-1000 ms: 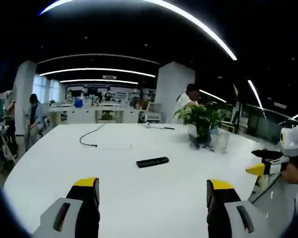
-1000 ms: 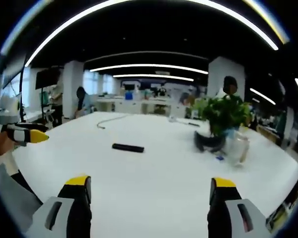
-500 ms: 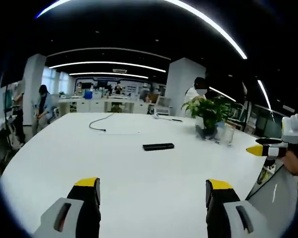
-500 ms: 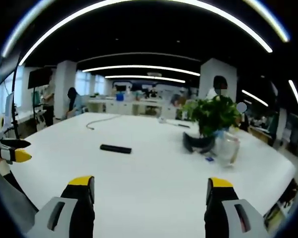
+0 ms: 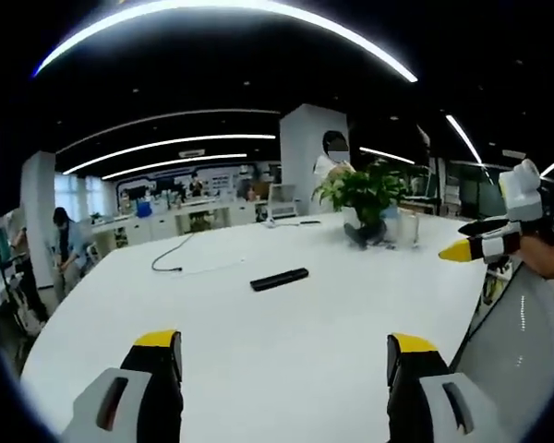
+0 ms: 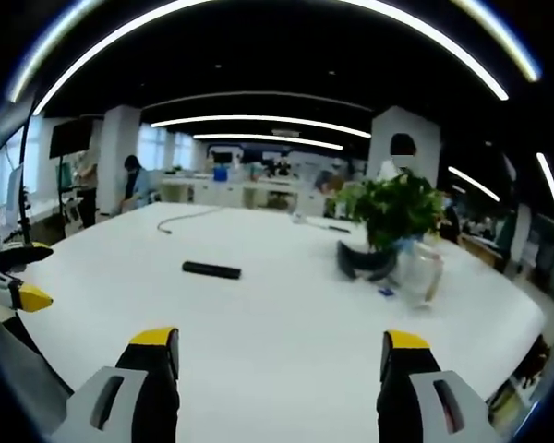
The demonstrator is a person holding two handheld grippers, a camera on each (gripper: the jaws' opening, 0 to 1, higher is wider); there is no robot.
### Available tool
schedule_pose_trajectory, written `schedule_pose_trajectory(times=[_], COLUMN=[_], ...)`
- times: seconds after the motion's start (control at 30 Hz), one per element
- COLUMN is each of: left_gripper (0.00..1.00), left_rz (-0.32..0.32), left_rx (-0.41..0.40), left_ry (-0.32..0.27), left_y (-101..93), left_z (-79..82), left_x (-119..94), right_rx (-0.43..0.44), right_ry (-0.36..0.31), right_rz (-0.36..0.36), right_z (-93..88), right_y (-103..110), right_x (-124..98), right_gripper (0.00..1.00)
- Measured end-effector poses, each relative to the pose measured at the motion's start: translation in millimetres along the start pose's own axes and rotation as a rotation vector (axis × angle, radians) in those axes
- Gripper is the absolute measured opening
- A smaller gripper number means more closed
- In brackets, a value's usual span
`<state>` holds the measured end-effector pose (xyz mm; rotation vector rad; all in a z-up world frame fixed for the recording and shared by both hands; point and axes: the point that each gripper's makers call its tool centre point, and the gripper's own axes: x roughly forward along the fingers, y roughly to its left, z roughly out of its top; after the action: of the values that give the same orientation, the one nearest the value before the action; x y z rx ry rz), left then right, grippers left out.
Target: Press the specified remote control buttons in sequence, fully releasing each button before pressing the next.
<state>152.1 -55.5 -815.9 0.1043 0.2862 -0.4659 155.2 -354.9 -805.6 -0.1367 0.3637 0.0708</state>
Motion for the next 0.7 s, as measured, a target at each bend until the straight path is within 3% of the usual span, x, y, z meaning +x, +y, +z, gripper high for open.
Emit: schedule_pose_trajectory(times=[0.17, 0.7], left_gripper=[0.99, 1.00], left_rz=[0.007, 0.027], left_rx=[-0.045, -0.051], left_ry=[0.006, 0.024], left_y=[4.1, 7.0], left_z=[-3.1, -6.0], left_x=[0.8, -0.5], right_rx=[-0.006, 0.003], right_ry=[-0.009, -0.023], right_rz=[0.006, -0.005], right_z=[1.4, 3.2], right_y=[1.3, -1.9], right_x=[-0.4, -1.5], right_gripper=[0.87, 0.85])
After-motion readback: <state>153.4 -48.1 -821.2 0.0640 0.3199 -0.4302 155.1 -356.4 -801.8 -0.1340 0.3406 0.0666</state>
